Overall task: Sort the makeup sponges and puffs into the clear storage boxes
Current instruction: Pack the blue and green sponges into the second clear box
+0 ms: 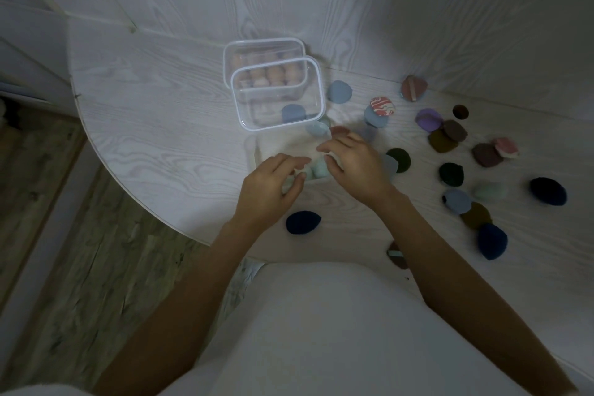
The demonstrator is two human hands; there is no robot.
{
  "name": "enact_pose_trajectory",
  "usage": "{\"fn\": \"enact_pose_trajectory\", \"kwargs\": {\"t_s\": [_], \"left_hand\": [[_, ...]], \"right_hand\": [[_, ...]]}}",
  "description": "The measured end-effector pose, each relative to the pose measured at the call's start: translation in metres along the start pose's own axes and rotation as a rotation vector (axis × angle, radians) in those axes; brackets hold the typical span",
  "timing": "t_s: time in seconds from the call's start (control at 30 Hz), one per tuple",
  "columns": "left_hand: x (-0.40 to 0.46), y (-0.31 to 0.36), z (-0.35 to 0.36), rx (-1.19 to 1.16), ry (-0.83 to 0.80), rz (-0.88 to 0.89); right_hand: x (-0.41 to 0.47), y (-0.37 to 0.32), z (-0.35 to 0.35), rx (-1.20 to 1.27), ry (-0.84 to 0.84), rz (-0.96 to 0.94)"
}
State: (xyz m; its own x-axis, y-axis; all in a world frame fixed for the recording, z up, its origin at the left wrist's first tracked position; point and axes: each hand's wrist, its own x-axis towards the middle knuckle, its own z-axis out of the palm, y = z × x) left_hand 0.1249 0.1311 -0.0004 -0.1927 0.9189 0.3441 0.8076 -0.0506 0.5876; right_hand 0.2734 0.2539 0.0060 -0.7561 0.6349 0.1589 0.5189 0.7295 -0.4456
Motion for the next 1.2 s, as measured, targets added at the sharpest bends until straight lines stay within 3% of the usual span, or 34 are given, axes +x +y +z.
{"fn": "enact_pose_trajectory", "kwargs": {"t_s": [0.1,0.23,0.4,0.6,0.77,0.97,1.2], "left_hand": [[-0.02,0.009,0.009,-0.001,-0.073,0.099],[-0.052,0.013,0.034,0.082,-0.28,0.049],[-0.064,0.014,0.046,0.137,-0.37,-0.148],[-0.058,0.02,0.051,0.17,-0.45,-0.323],[-0.046,0.04,0.068,0.007,-0.419,-0.183],[-0.017,0.068,0.105,-0.029,-0.411,-0.231],[0.014,0.09,0.144,0.027,-0.478,-0.289]], "right_hand": [[-0.027,0.004,-0.01,0.035,0.108,0.037],[-0.08,0.028,-0.007,0.019,0.13,0.161],[-0.122,0.05,0.002,-0.001,-0.002,0.384],[-0.14,0.066,0.013,-0.037,-0.247,0.412],[-0.149,0.073,-0.001,0.03,-0.114,0.389],[-0.176,0.103,-0.039,-0.022,0.203,0.54],[-0.151,0.172,-0.072,-0.116,0.12,0.712]]}}
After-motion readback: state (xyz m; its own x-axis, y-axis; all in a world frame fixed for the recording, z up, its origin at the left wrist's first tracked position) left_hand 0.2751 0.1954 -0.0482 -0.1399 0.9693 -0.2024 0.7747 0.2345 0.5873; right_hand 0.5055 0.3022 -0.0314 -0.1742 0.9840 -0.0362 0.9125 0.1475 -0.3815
